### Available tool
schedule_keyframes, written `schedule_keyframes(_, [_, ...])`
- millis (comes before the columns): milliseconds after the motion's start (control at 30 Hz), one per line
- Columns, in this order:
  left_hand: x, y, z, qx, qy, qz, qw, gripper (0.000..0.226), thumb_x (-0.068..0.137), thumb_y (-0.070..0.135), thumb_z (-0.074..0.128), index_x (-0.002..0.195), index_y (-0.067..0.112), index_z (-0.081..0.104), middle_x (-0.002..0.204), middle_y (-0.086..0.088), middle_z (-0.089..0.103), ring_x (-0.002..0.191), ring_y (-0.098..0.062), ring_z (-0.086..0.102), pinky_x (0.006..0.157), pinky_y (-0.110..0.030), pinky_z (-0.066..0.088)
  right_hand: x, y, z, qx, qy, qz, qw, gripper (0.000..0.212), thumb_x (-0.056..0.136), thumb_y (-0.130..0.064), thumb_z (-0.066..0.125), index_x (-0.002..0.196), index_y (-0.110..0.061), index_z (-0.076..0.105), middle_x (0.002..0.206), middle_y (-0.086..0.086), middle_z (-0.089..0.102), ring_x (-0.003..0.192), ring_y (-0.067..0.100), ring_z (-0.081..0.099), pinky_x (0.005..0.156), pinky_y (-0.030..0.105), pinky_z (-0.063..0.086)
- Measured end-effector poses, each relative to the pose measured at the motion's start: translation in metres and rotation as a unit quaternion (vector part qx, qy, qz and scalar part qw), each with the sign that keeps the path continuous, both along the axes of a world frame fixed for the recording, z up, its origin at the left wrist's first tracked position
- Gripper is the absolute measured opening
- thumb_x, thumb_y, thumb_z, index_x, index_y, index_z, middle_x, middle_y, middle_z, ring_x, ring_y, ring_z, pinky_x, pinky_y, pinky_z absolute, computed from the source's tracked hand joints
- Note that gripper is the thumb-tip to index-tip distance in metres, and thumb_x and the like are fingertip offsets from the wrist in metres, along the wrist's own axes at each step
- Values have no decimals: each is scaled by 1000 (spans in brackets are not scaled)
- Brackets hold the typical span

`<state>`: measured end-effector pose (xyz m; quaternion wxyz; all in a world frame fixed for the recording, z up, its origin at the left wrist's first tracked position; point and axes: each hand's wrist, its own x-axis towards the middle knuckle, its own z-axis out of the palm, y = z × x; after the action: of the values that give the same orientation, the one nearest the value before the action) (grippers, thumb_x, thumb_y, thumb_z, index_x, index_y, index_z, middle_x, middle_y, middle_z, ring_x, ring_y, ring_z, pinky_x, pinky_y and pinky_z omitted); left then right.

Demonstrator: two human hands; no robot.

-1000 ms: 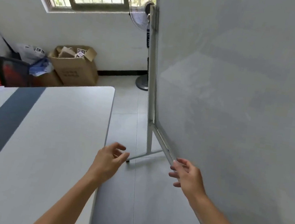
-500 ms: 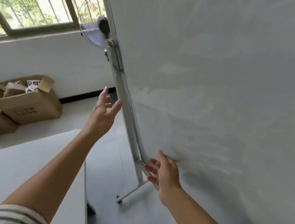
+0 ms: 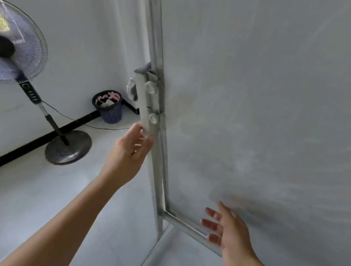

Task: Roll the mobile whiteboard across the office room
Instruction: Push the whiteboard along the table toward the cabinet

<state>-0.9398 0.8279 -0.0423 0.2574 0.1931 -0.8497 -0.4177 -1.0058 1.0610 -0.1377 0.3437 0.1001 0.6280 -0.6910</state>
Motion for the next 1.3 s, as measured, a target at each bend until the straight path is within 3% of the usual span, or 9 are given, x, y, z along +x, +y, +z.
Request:
schedule_keyframes(133, [-60,-15,3,33,-1,-86,996,25,93,9,57,77,28,52,70,12,57,64,6,58,59,-7,44,-39,-7,-10,-13,15,-60,998,11,94,-29,55,102,-21,57,108,7,71,76,24,69,55,30,42])
schedule_keyframes(300, [-146,-39,5,49,-39,-210,976,18,87,17,66,105,18,63,89,8,67,83,-7,66,71,-22,55,-89,-26,-17,-3,25,-139,990,37,94,-26,56,130,-20,47,106,7,72,75,25,72,55,31,43])
schedule_keyframes(467, [-227,-52,29,63,-56,-340,937,22,81,8,72,99,18,63,87,12,69,88,-11,70,81,-25,57,-124,-57,-15,25,47,-169,984,31,94,-23,56,125,-20,52,109,6,70,76,23,73,55,30,47])
schedule_keyframes(600, [-286,-60,43,62,-103,-461,879,15,79,2,73,92,7,67,84,2,74,84,-5,71,79,-15,54,-149,-91,-18,64,88,-184,977,22,91,-19,60,114,-19,59,107,6,69,80,18,73,54,27,52])
schedule_keyframes(767, [-350,-70,48,51,-137,-635,758,30,79,9,75,106,4,64,104,-17,71,100,-28,68,92,-37,55,-185,-143,-28,133,149,-264,944,20,86,-19,67,105,-26,62,100,-4,71,93,12,69,62,23,55])
schedule_keyframes(867, [-378,-68,47,37,-139,-695,705,30,79,12,76,107,10,66,101,-2,73,97,-18,69,90,-29,54,-193,-178,-37,190,163,-350,903,26,76,-38,70,100,-32,64,96,-15,73,92,4,68,69,32,59])
schedule_keyframes(967, [-398,-65,44,4,-125,-744,656,29,81,18,74,109,14,66,103,-3,73,95,-20,68,87,-38,55,-197,-214,-38,227,164,-420,863,26,80,-23,70,104,-31,61,96,-16,72,91,-3,66,71,21,54])
schedule_keyframes(1067, [-411,-63,40,-16,-105,-768,631,26,81,28,74,103,16,66,99,-4,73,92,-20,69,84,-45,55,-202,-240,-29,268,149,-446,841,28,83,-17,68,107,-28,58,100,-17,68,92,-8,62,68,7,47])
schedule_keyframes(1300, [-423,-49,31,-88,-64,-800,590,48,73,57,65,88,11,57,81,-22,62,75,-36,62,67,-53,53,-213,-246,-17,449,114,-400,791,35,86,-51,57,99,-19,57,92,-2,70,86,16,66,74,26,51])
